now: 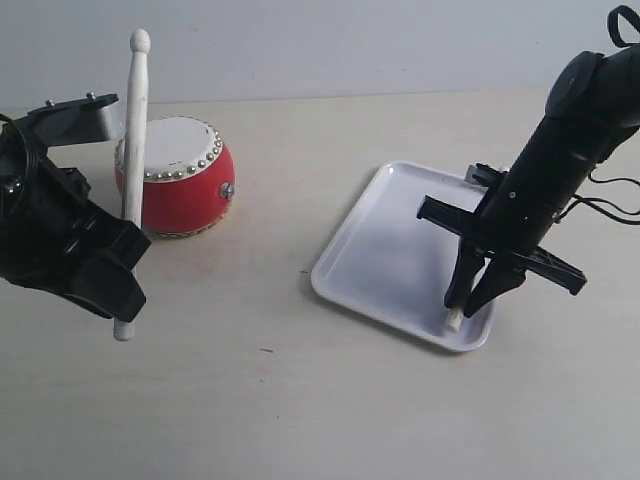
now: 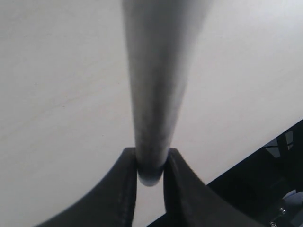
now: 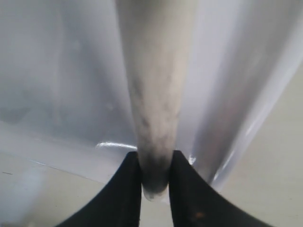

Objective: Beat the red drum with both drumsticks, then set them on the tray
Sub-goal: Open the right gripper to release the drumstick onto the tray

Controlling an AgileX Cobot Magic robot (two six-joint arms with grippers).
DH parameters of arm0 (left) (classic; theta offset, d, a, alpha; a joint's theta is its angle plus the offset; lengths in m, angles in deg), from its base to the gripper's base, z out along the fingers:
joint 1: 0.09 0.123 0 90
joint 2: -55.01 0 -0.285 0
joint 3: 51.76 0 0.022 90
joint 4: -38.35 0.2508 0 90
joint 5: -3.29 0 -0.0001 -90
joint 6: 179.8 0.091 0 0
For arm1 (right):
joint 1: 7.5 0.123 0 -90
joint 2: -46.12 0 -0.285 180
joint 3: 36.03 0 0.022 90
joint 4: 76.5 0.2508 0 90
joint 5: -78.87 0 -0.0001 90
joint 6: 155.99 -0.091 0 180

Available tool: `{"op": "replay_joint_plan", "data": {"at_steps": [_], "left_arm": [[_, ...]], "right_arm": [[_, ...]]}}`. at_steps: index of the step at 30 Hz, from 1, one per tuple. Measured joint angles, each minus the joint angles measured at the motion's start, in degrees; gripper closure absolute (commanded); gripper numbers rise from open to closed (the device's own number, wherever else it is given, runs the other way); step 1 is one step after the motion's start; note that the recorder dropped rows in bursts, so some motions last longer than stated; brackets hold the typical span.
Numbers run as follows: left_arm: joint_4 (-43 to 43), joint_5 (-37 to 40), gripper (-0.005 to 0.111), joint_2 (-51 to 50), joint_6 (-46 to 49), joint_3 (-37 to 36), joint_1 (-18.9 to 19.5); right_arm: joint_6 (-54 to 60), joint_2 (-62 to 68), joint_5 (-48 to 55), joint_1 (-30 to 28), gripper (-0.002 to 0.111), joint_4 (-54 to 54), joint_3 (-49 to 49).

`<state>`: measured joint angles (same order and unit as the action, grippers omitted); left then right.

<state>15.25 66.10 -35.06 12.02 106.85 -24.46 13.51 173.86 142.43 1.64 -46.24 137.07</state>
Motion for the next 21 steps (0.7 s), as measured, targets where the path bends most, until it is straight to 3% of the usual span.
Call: {"op": "replay_joint_plan", "data": {"at_steps": [10,17,21], "left_arm": [[0.00,-0.60,0.107,0.00,0.00,0.00,0.00],[0.00,-0.82,0.107,0.00,0.00,0.00,0.00],[-0.88,-0.82,0.107,0.00,2.16,0.00,0.00]], "right_arm": [[-0.09,0.00,-0.13,-0.12,0.067,-0.42,0.00],[0.22,-2.49,-4.32,-0.14,0.064,-0.51,0.00],[6.38,-4.14,-7.66,-0.14,0.064,2.09,0.00]]}}
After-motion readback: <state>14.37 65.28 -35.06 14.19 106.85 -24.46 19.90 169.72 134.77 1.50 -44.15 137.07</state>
